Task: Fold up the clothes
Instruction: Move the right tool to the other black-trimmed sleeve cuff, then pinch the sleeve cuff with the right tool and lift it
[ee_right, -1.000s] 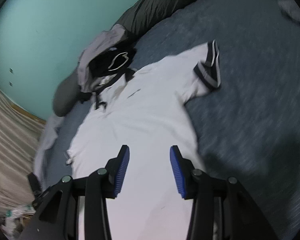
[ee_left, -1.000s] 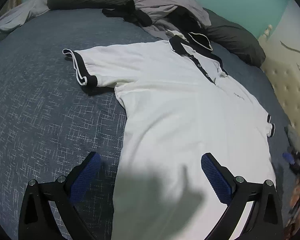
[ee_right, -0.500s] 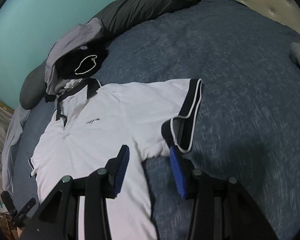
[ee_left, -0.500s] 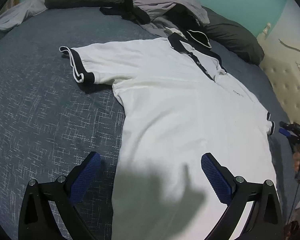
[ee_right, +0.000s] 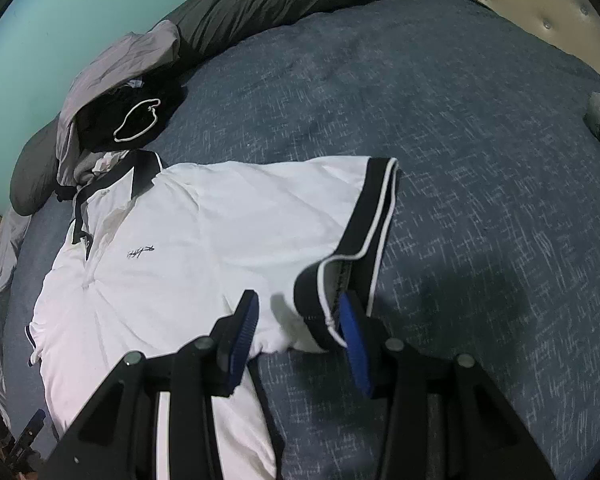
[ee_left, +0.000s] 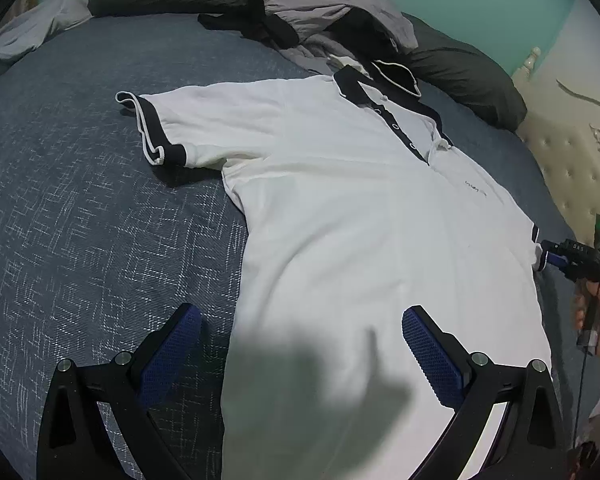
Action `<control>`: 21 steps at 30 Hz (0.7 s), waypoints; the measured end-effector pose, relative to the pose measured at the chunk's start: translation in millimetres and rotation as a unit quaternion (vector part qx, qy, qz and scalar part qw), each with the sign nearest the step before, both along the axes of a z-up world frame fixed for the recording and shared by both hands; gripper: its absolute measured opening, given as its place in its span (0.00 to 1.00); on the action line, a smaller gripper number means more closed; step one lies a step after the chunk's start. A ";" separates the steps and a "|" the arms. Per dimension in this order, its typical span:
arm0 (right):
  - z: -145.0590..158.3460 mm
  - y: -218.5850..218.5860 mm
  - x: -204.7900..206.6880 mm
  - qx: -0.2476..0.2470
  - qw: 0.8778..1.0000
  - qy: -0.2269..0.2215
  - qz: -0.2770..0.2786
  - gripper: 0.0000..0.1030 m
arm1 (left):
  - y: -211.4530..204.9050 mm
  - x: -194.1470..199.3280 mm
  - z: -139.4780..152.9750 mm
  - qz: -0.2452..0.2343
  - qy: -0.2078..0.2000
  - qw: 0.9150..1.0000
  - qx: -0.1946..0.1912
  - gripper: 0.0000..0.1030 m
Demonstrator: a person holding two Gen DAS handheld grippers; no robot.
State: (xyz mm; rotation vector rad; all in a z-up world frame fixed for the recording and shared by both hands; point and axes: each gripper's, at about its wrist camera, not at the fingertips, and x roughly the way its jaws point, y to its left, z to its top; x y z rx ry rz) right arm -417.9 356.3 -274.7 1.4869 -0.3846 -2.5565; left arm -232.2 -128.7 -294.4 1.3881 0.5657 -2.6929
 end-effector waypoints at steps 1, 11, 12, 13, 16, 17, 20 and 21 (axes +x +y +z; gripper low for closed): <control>0.0 0.5 -0.8 0.004 1.000 0.003 -0.002 0.42 | 0.1 0.0 -0.5 0.000 -0.001 1.000 0.000 1.00; -3.2 -2.6 2.8 -0.005 1.000 0.011 0.028 0.13 | 2.0 -1.0 -0.6 -0.005 -0.003 1.000 -0.001 1.00; -3.7 -1.1 4.5 -0.012 0.999 0.010 0.028 0.10 | 1.9 -0.9 -0.5 -0.005 -0.003 1.000 -0.002 1.00; -4.2 0.3 6.3 -0.018 0.999 0.010 0.029 0.08 | 1.7 -0.8 -0.6 -0.005 -0.003 1.000 -0.002 1.00; -7.6 2.6 12.2 -0.028 0.999 0.004 0.036 0.04 | 1.1 -1.0 -0.8 -0.005 -0.003 1.000 0.001 1.00; -9.1 3.3 14.5 -0.031 0.999 0.001 0.039 0.03 | 1.2 -1.1 -0.7 -0.006 -0.003 1.000 0.000 1.00; -13.9 9.2 21.4 -0.044 0.998 -0.005 0.037 0.02 | 1.6 -1.0 -0.8 -0.007 -0.003 1.000 0.002 1.00; -16.2 11.4 23.5 -0.048 0.998 -0.008 0.035 0.02 | 1.9 -1.2 -1.2 -0.007 -0.003 1.000 0.002 1.00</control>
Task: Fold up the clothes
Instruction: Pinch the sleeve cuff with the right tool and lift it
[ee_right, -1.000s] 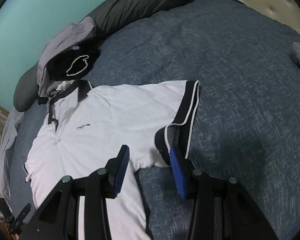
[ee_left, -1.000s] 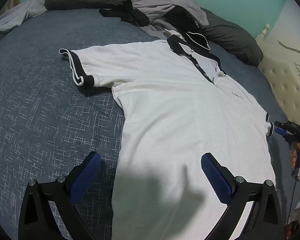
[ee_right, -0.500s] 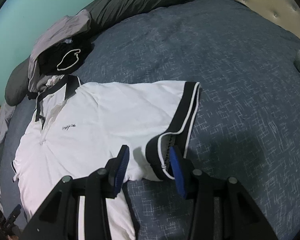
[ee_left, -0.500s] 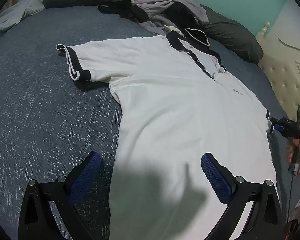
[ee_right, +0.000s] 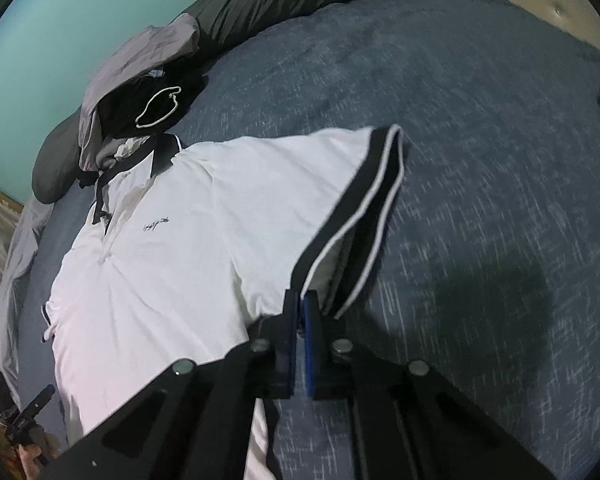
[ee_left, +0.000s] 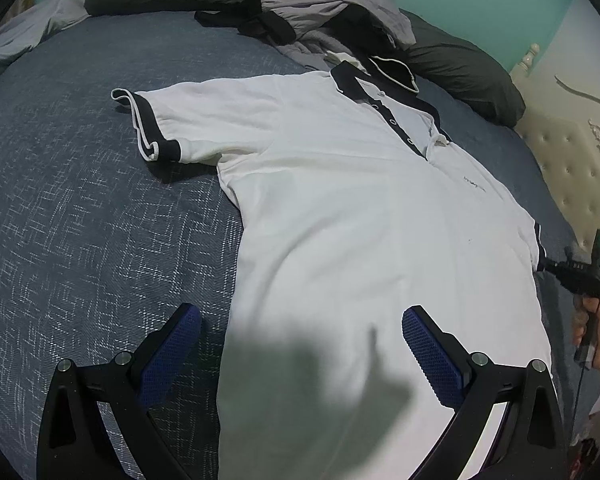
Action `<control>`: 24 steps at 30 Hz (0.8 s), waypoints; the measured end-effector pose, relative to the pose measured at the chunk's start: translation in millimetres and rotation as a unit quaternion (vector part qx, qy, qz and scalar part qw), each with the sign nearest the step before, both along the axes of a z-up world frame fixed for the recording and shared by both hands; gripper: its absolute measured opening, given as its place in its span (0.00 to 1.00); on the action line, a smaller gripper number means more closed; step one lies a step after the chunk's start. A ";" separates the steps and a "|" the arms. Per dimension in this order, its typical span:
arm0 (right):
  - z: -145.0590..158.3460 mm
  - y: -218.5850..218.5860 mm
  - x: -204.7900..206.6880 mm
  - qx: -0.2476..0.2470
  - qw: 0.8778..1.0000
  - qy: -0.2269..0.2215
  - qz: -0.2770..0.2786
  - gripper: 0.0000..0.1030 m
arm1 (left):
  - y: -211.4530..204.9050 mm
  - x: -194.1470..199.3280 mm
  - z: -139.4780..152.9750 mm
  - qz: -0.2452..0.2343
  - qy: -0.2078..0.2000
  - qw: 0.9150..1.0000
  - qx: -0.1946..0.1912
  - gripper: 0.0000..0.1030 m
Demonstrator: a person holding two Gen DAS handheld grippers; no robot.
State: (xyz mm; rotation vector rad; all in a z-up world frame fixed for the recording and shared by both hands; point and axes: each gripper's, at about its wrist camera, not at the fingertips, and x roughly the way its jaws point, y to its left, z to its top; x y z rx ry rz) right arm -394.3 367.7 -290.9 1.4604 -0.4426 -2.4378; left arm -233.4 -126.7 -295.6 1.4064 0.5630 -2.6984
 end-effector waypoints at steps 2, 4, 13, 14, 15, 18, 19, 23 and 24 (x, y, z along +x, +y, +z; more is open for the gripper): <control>-5.1 3.4 4.1 -0.003 1.000 -0.007 -0.001 0.02 | 0.9 -0.4 -0.8 -0.001 -0.001 1.000 0.000 1.00; -8.5 7.2 6.1 -0.007 1.000 -0.009 -0.004 0.02 | 1.8 -0.7 -1.6 -0.003 -0.003 1.000 -0.001 1.00; -15.1 19.1 0.8 -0.041 0.998 -0.024 -0.029 0.04 | 1.1 -0.8 -2.2 -0.003 -0.003 1.000 -0.002 1.00; -15.3 21.5 0.8 -0.047 0.998 -0.026 -0.036 0.04 | 1.1 -0.7 -2.2 -0.003 -0.003 1.000 -0.002 1.00; -15.4 23.9 0.8 -0.054 0.997 -0.027 -0.043 0.04 | 1.1 -0.6 -2.3 -0.003 -0.003 1.000 -0.001 1.00; -15.3 30.2 1.1 -0.070 0.995 -0.030 -0.062 0.16 | 1.2 -0.4 -2.4 -0.003 -0.003 1.000 -0.001 1.00; -14.5 32.0 1.1 -0.073 0.995 -0.028 -0.066 0.26 | 1.2 -0.3 -2.4 -0.003 -0.003 1.000 -0.001 1.00; -13.6 39.9 -0.8 -0.090 0.992 -0.027 -0.083 0.33 | 1.4 0.3 -2.7 -0.003 -0.003 1.000 -0.001 1.00; -13.9 41.9 -1.8 -0.097 0.991 -0.028 -0.088 0.35 | 1.8 0.3 -3.0 -0.003 -0.003 1.000 -0.001 1.00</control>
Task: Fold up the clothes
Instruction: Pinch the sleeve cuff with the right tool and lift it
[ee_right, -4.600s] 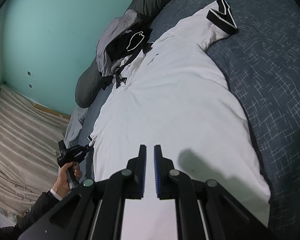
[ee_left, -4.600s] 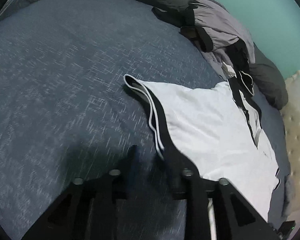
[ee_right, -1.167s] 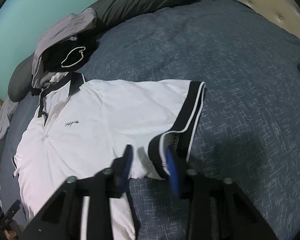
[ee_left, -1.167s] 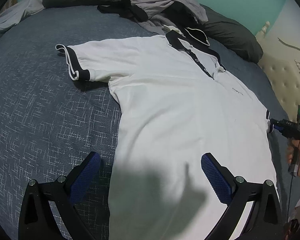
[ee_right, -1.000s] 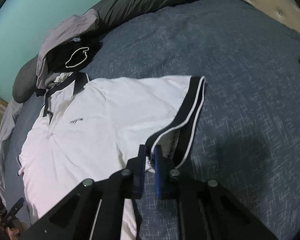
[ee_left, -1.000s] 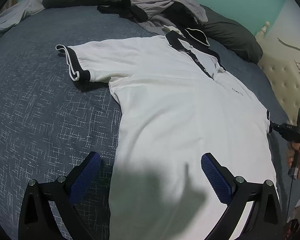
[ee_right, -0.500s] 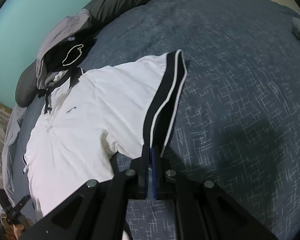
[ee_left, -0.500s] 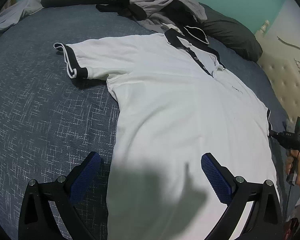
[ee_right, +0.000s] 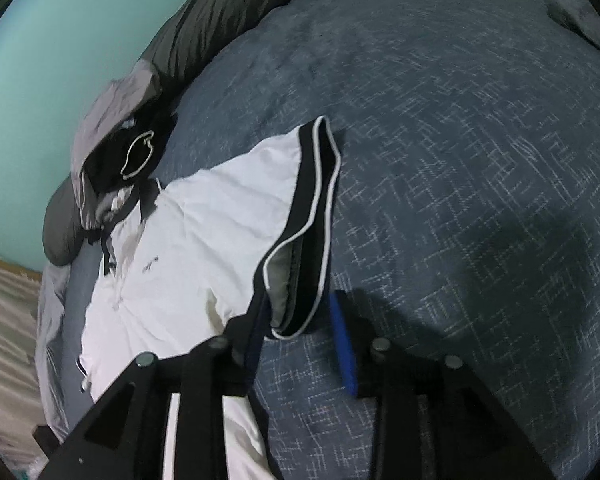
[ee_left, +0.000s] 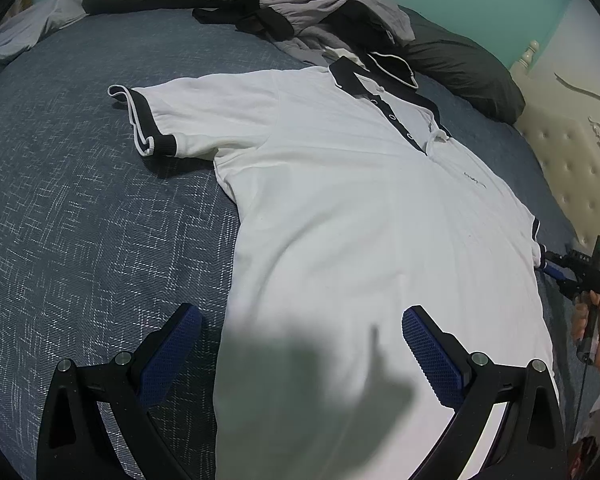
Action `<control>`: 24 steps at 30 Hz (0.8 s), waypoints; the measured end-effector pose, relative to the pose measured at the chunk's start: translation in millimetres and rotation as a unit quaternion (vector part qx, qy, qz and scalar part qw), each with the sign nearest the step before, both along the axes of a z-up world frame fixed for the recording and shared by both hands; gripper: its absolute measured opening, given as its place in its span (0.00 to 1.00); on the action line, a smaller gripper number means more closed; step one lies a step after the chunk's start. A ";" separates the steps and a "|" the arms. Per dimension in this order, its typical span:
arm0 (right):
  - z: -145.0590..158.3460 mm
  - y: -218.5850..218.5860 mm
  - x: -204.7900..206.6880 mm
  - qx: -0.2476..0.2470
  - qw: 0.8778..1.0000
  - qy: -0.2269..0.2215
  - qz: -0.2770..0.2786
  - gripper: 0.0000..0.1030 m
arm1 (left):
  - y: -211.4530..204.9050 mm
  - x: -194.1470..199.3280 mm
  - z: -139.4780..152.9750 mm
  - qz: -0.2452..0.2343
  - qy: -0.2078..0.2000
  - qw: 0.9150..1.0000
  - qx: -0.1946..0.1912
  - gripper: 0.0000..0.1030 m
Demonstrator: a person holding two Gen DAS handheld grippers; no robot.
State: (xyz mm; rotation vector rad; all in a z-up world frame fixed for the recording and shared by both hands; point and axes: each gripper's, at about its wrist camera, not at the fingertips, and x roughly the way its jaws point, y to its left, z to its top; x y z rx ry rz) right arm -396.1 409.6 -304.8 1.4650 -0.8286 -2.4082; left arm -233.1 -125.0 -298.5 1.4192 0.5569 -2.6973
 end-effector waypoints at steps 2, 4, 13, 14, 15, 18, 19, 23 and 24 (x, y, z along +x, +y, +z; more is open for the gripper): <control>0.7 4.3 -2.6 -0.015 1.000 0.007 -0.010 0.37 | 0.8 0.0 -0.5 -0.001 0.000 1.000 0.000 1.00; 2.1 7.6 -5.5 -0.026 0.999 0.015 -0.019 0.37 | 1.5 -0.1 -0.8 -0.002 -0.001 1.000 -0.001 1.00; -4.5 13.3 -41.6 -0.030 0.999 -0.003 -0.043 0.38 | 3.3 -3.0 -2.4 -0.002 -0.002 1.000 -0.002 1.00; -5.5 12.7 -44.6 -0.027 0.999 -0.003 -0.043 0.38 | 3.1 -3.3 -2.5 -0.003 -0.002 1.000 -0.002 1.00; -6.8 11.9 -47.5 -0.022 0.999 -0.004 -0.042 0.38 | 2.7 -3.4 -2.6 -0.004 -0.002 1.000 -0.001 1.00; -12.5 8.1 -54.6 0.001 0.999 -0.011 -0.036 0.38 | 2.4 -3.7 -2.7 -0.005 -0.002 1.000 -0.002 1.00; -13.6 8.0 -55.1 0.005 0.999 -0.007 -0.035 0.38 | 2.3 -3.8 -2.7 -0.005 -0.002 1.000 -0.002 1.00; -13.7 4.9 -56.6 0.030 0.999 0.009 -0.027 0.30 | 2.3 -3.6 -3.7 -0.006 -0.002 1.000 -0.002 1.00; -13.5 3.9 -56.9 0.038 0.999 0.011 -0.025 0.26 | 2.5 -3.5 -4.0 -0.006 -0.002 1.000 -0.002 1.00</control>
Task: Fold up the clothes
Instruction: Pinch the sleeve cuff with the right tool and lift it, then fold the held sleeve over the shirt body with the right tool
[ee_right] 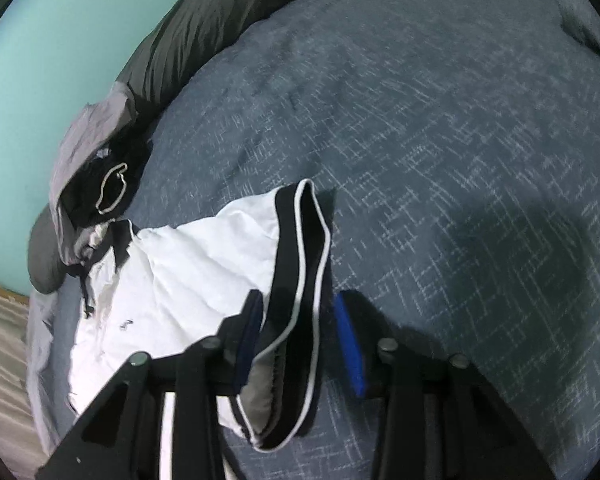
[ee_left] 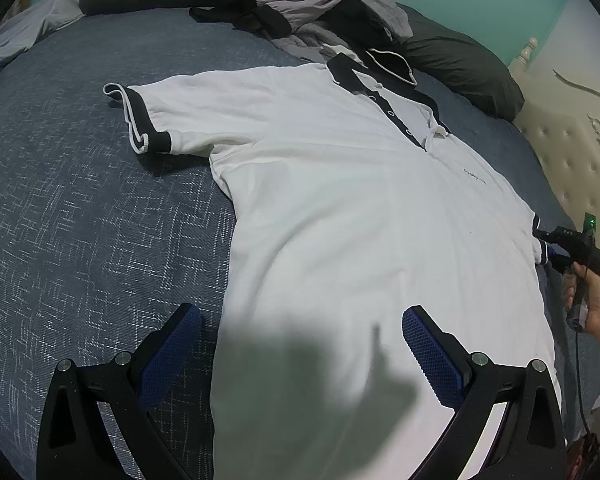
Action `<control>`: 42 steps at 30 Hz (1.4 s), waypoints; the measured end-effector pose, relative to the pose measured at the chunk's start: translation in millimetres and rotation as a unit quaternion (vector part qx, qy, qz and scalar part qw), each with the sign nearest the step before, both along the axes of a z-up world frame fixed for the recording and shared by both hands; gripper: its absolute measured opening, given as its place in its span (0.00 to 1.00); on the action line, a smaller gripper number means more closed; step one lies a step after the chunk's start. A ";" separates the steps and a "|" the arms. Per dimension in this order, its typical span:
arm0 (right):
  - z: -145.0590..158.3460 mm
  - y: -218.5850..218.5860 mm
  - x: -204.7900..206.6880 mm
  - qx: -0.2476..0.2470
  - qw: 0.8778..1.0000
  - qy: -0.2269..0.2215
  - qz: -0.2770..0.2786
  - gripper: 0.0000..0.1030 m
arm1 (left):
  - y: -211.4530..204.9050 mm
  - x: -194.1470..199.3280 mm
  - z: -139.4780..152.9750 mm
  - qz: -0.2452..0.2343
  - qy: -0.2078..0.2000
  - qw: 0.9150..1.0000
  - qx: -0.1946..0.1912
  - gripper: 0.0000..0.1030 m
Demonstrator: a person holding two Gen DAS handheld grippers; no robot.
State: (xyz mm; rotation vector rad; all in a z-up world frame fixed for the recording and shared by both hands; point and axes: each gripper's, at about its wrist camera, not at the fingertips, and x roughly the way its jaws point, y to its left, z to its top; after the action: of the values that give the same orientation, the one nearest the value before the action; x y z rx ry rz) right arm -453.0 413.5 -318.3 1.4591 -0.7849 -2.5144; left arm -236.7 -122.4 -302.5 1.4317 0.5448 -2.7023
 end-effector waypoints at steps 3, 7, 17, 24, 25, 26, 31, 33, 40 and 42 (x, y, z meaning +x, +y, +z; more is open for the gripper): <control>1.8 -2.0 -0.5 0.023 1.000 0.007 0.005 0.09 | 1.3 0.3 -0.5 -0.002 0.000 1.000 -0.001 1.00; 10.0 -5.5 -0.4 0.044 0.999 0.028 0.010 0.01 | 2.3 0.2 -1.3 -0.002 -0.001 1.000 -0.001 1.00; 40.7 -22.2 1.9 0.070 0.994 0.079 0.038 0.01 | 4.3 0.1 -1.3 -0.005 -0.001 1.000 0.000 1.00; 78.2 -70.4 11.1 0.103 0.980 0.125 0.117 0.01 | 5.2 -0.1 -1.4 -0.007 -0.002 1.000 0.001 1.00; 83.9 -82.1 12.5 0.112 0.976 0.130 0.134 0.01 | 5.7 0.0 -1.4 -0.008 -0.002 1.000 0.002 1.00; 89.6 -95.2 13.9 0.120 0.972 0.135 0.151 0.01 | 6.2 0.1 -1.4 -0.009 -0.002 1.000 0.001 1.00; 90.5 -159.0 19.4 0.156 0.954 0.126 0.224 0.01 | 6.0 0.2 -2.0 -0.010 -0.003 1.000 0.002 1.00; 83.9 -178.4 21.0 0.170 0.948 0.117 0.242 0.01 | 5.2 0.3 -2.6 -0.009 -0.004 1.000 0.003 1.00; 67.6 -199.8 22.8 0.150 0.949 0.101 0.259 0.01 | 5.2 1.4 -1.6 -0.011 -0.003 1.000 0.005 1.00; 69.7 -190.3 19.3 0.147 0.953 0.099 0.244 0.01 | 5.6 1.4 -1.2 -0.012 -0.002 1.000 0.006 1.00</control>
State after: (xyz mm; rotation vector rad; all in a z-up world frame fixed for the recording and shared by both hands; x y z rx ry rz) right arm -433.7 223.3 -248.6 1.2478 -0.0028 -2.3918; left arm -235.2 -116.9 -303.7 1.4560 0.5485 -2.7177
